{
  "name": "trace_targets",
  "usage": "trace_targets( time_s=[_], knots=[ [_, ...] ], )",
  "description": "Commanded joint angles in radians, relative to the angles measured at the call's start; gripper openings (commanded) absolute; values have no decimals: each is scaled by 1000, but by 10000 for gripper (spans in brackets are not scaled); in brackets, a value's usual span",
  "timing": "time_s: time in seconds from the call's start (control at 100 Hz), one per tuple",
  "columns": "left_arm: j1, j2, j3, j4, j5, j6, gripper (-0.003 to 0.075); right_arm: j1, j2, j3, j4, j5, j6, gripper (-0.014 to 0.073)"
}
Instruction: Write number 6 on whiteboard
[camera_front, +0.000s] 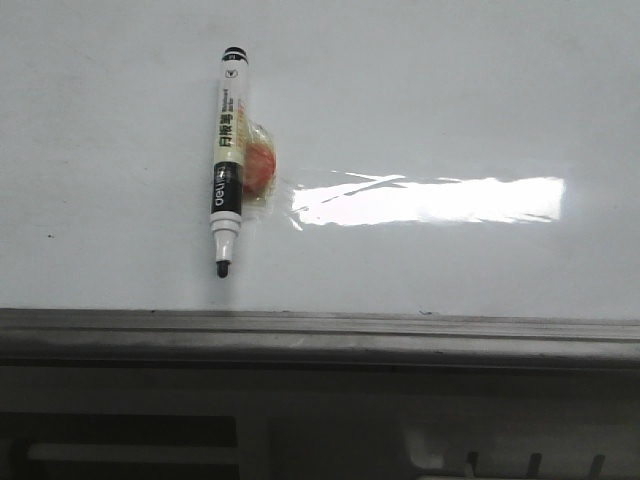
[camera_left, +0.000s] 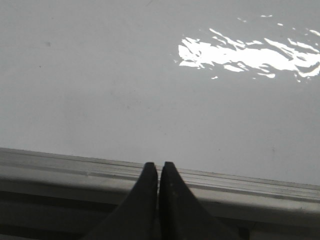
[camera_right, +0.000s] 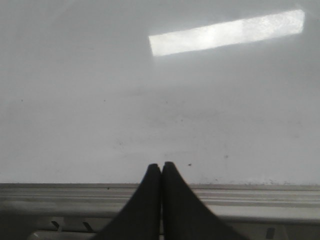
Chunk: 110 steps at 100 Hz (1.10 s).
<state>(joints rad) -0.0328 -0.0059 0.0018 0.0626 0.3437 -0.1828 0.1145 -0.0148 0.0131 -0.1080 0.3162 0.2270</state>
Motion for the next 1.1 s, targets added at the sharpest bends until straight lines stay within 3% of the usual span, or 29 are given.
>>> trace_targets(
  time_s=[0.0,0.15,0.22,0.27,0.42,0.62,0.74,0.89,1.09],
  knots=[
    [-7,-30,47,3,-47,-9,-19,-5,-15,27,-13,-43,-10,-54],
    [-7,-30,47,18,-54,-9,-19,-5,-15,27,-13,-91,-10,-54],
    [-7,-30,47,-46,-87,-9,-19,-5,-15,27,9,-145,-10,-54],
    [-7,-30,47,-148,-127,-9,-19,-5,-15,27,54,-201,-10,-54],
    [-7,-30,47,-653,-237,-9,-19,-5,-15,27,276,-355,-10,-54],
    [-7,-30,43,-1003,-249,-9,-19,-5,-15,15,478,-438,-10,-54],
    [-10,-30,-5,-976,-201,86,-19,-5,-15,-71,502,-393,-10,-54],
    [-10,22,-165,-891,-53,311,-19,-5,-4,-250,415,-131,-29,-54],
    [-10,279,-393,-731,201,502,1,-5,80,-441,390,162,-235,-48]
  ],
)
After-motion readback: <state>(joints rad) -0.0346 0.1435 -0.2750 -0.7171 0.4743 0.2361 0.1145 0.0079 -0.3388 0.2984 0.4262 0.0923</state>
